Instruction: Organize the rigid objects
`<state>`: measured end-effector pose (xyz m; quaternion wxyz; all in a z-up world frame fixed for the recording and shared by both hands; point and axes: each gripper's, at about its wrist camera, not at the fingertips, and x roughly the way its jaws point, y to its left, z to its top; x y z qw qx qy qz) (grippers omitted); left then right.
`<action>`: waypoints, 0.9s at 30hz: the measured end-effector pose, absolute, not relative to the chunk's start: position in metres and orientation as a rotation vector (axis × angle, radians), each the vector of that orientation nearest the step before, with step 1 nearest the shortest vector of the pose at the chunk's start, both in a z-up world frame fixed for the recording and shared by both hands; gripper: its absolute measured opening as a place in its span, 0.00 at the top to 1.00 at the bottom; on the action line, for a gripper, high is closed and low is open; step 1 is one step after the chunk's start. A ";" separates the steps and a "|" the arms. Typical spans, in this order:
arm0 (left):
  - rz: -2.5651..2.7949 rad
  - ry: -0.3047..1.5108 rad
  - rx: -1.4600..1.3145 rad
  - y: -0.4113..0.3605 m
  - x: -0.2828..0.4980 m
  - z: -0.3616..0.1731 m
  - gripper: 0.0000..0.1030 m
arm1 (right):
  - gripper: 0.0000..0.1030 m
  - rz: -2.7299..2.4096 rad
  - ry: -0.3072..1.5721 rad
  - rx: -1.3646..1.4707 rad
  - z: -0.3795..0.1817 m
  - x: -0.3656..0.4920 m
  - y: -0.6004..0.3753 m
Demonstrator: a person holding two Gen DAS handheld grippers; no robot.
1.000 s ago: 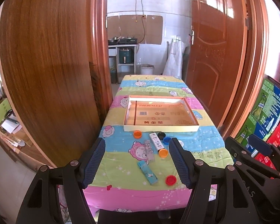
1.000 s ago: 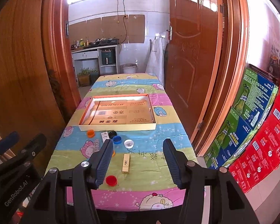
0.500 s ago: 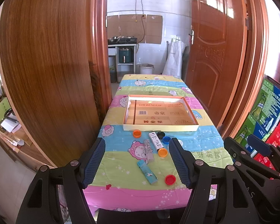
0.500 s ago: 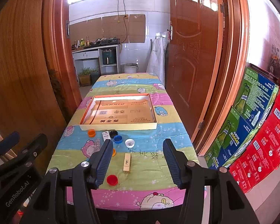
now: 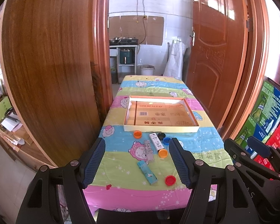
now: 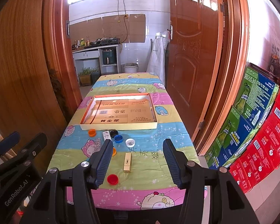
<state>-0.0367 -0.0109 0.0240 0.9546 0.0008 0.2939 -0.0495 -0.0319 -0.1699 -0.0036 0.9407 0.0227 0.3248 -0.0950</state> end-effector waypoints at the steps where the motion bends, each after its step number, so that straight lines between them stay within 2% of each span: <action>1: -0.101 0.594 0.001 -0.011 -0.037 0.024 0.30 | 0.46 -0.194 0.663 0.046 -0.004 -0.032 -0.169; 17: -0.101 0.603 -0.019 -0.009 -0.036 0.021 0.30 | 0.46 -0.191 0.672 0.062 -0.009 -0.029 -0.174; 27: -0.086 0.646 -0.024 -0.001 -0.015 -0.004 0.30 | 0.46 -0.160 0.690 0.091 -0.031 -0.019 -0.194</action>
